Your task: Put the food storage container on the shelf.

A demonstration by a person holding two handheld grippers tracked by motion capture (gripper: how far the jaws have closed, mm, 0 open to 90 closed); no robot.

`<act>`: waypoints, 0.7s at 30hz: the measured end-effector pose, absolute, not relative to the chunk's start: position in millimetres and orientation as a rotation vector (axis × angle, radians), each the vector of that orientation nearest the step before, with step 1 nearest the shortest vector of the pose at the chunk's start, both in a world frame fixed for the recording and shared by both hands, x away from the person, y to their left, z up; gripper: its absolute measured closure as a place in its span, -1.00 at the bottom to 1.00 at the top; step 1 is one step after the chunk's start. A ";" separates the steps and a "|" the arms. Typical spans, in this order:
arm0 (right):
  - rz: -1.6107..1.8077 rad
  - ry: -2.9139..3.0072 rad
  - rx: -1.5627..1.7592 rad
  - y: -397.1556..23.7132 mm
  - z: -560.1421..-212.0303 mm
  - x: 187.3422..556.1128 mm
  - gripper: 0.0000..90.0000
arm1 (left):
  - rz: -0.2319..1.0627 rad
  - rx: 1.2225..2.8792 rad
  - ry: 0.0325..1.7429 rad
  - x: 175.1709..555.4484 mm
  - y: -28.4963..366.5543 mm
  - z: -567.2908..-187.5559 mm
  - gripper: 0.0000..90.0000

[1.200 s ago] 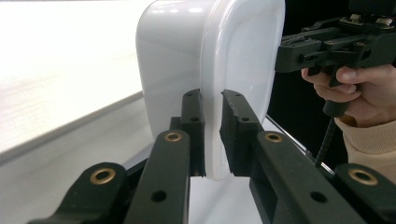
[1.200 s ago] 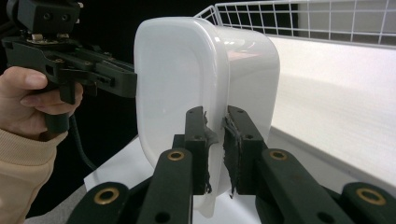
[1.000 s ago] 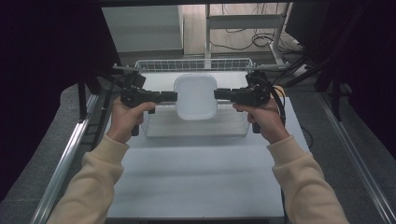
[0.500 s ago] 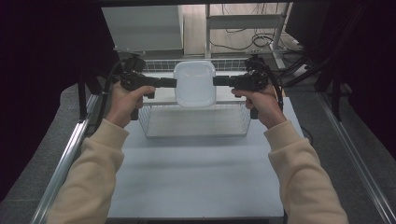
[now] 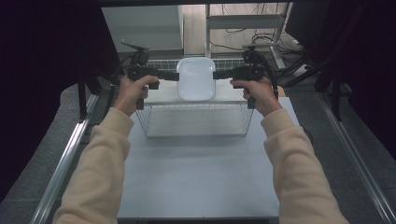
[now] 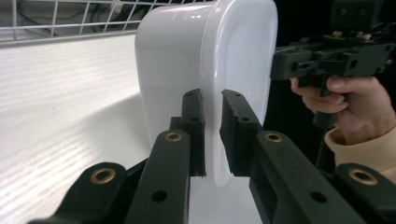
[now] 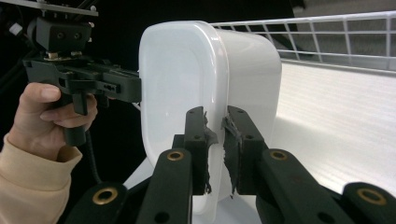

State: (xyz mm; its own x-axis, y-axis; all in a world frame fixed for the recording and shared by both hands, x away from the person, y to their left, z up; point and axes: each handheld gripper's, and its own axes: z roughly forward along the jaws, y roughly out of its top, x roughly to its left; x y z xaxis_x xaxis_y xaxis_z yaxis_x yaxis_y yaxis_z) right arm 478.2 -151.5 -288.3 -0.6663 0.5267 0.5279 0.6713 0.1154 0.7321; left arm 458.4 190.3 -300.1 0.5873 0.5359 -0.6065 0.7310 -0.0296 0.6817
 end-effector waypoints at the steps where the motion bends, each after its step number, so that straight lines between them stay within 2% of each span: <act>1: -1.581 -2.226 -1.222 -151.7 -288.4 482.6 0.76 | -0.243 1.681 1.074 463.5 191.5 -301.2 0.80; 6: -1.511 -2.142 -1.288 -149.8 -291.3 504.8 0.68 | -0.361 1.603 1.148 486.6 195.7 -310.1 0.75; 13: -1.462 -2.014 -1.415 -147.4 -301.8 524.8 0.57 | -0.445 1.510 1.204 506.2 198.0 -324.6 0.66; 21: -1.458 -1.944 -1.477 -147.7 -312.4 527.6 0.49 | -0.406 1.506 1.214 507.1 193.9 -332.3 0.55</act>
